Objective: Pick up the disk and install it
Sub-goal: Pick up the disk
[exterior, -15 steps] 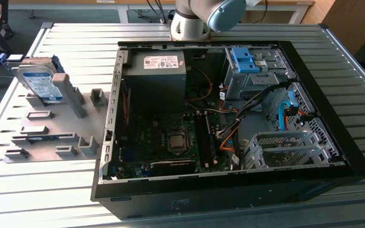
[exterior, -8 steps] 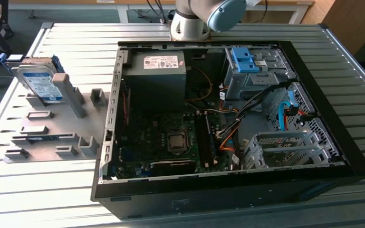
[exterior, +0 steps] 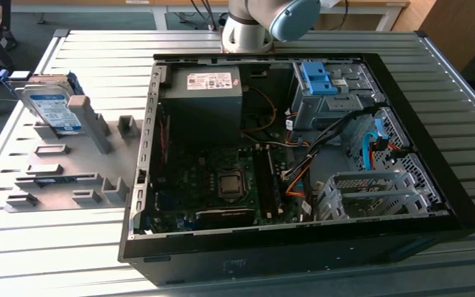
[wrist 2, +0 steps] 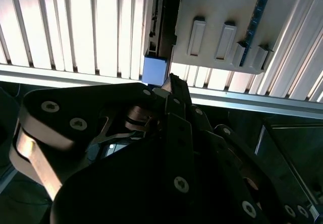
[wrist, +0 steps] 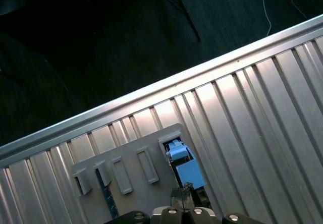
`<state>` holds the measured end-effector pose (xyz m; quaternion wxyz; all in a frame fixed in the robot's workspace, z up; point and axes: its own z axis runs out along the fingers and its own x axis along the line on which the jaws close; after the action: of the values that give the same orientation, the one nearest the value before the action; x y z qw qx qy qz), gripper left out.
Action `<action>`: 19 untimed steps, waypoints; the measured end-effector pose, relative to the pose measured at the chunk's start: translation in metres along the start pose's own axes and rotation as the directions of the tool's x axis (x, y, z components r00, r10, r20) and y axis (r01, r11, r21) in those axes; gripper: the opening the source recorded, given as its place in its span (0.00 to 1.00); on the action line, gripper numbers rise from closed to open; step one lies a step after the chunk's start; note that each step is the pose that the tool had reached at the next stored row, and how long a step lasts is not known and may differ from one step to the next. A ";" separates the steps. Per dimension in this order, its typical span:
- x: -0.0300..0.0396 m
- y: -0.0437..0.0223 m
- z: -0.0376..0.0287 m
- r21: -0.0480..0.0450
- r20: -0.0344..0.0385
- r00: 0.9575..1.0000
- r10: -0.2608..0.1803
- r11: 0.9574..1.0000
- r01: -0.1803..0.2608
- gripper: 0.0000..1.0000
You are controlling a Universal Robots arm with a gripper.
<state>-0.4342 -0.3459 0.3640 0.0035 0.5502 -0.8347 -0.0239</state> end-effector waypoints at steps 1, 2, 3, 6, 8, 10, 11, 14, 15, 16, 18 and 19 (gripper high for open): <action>0.0000 0.0000 0.0001 0.000 -0.001 1.000 -0.013 1.000 0.013 0.11; 0.0000 0.0000 0.0002 0.000 -0.001 1.000 -0.029 1.000 0.029 0.11; 0.0000 -0.0001 0.0003 -0.001 -0.002 0.999 -0.047 0.999 0.047 0.11; 0.0000 -0.0001 0.0006 -0.002 -0.004 0.995 -0.102 0.995 0.102 0.11; 0.0000 0.0000 0.0006 -0.003 -0.006 0.990 -0.137 0.991 0.137 0.11; 0.0001 -0.0001 0.0007 -0.004 -0.007 0.986 -0.168 0.986 0.168 0.11; 0.0000 0.0000 0.0007 -0.005 -0.008 0.983 -0.185 0.983 0.185 0.11; 0.0000 -0.0001 0.0008 -0.005 -0.010 0.974 -0.228 0.974 0.228 0.11; 0.0001 0.0000 0.0009 -0.004 -0.009 0.973 -0.231 0.973 0.231 0.11; 0.0002 0.0004 0.0014 0.002 -0.008 0.973 -0.231 0.973 0.232 0.11; 0.0004 0.0006 0.0024 0.007 -0.007 0.973 -0.231 0.973 0.231 0.11; 0.0005 0.0008 0.0028 0.008 -0.006 0.973 -0.231 0.973 0.231 0.11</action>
<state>-0.4352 -0.3460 0.3612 0.0005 0.6438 -0.7650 -0.0190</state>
